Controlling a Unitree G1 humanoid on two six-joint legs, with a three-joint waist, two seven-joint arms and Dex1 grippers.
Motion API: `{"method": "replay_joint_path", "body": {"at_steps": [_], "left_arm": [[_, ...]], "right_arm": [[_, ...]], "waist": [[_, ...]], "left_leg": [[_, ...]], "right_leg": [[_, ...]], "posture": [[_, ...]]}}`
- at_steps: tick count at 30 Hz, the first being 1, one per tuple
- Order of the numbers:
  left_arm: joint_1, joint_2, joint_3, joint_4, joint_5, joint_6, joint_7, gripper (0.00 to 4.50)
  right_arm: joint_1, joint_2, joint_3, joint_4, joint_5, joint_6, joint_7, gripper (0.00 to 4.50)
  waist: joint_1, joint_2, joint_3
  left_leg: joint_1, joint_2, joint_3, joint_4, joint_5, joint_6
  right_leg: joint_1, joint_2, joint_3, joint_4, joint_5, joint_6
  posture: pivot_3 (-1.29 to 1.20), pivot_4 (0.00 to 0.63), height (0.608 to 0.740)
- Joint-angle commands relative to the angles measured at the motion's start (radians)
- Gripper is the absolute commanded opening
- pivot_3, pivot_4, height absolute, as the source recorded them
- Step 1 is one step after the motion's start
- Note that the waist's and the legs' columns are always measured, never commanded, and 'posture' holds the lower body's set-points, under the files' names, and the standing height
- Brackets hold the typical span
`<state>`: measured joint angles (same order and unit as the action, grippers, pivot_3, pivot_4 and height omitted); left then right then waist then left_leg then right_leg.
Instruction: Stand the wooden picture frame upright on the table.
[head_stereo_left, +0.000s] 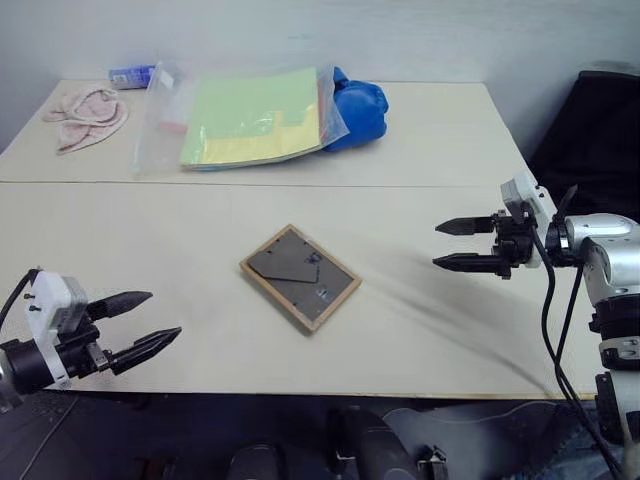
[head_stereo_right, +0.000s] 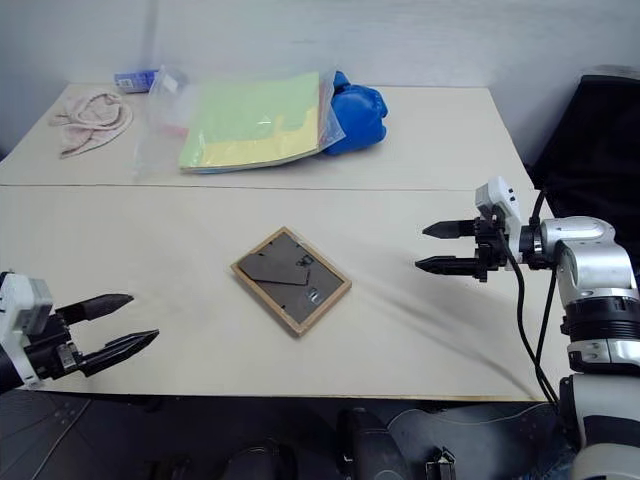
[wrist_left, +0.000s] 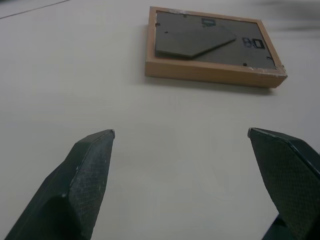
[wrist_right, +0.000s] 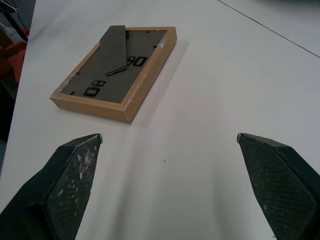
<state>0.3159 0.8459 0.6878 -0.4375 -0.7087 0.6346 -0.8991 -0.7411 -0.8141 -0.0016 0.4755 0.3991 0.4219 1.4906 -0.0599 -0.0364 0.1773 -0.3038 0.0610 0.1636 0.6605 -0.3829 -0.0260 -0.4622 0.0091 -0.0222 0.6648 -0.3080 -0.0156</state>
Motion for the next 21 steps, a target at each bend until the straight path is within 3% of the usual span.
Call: {"method": "replay_joint_path", "body": {"at_steps": [1,11,14,21], "left_arm": [[-0.018,0.001,0.001,-0.02,0.009,0.001,0.037,4.5],[0.009,-0.004,-0.065,-0.039,0.068,-0.025,0.043,4.5],[-0.016,0.022,-0.123,-0.031,0.08,-0.033,0.012,3.88],[-0.285,0.044,-0.45,0.177,0.262,-0.137,-0.021,1.6]], "right_arm": [[-0.015,0.009,-0.036,-0.022,0.012,-0.007,-0.026,4.46],[0.019,0.023,-0.024,-0.066,-0.008,-0.032,-0.078,4.46],[0.012,0.039,0.002,-0.072,-0.036,-0.067,-0.08,3.85],[-0.04,0.188,0.123,-0.021,-0.169,-0.22,-0.149,1.38]], "waist": [[-0.004,0.0,0.0],[-0.002,0.001,0.0],[-0.001,0.001,0.0],[-0.002,0.002,0.001]], "left_leg": [[0.0,0.0,0.0,0.0,0.0,0.0],[0.0,0.0,0.0,0.0,0.0,0.0],[0.0,0.0,0.0,0.001,0.0,0.0],[0.0,0.0,0.001,0.002,0.001,-0.001]], "right_leg": [[0.0,0.0,0.0,0.0,0.0,0.0],[0.0,0.0,0.0,0.0,0.0,0.0],[0.0,0.0,0.0,0.0,0.001,0.001],[0.0,0.0,0.0,0.001,0.002,0.0]], "posture": [[0.0,0.15,0.74],[0.0,0.15,0.74],[0.0,0.15,0.74],[0.0,0.15,0.74]]}}
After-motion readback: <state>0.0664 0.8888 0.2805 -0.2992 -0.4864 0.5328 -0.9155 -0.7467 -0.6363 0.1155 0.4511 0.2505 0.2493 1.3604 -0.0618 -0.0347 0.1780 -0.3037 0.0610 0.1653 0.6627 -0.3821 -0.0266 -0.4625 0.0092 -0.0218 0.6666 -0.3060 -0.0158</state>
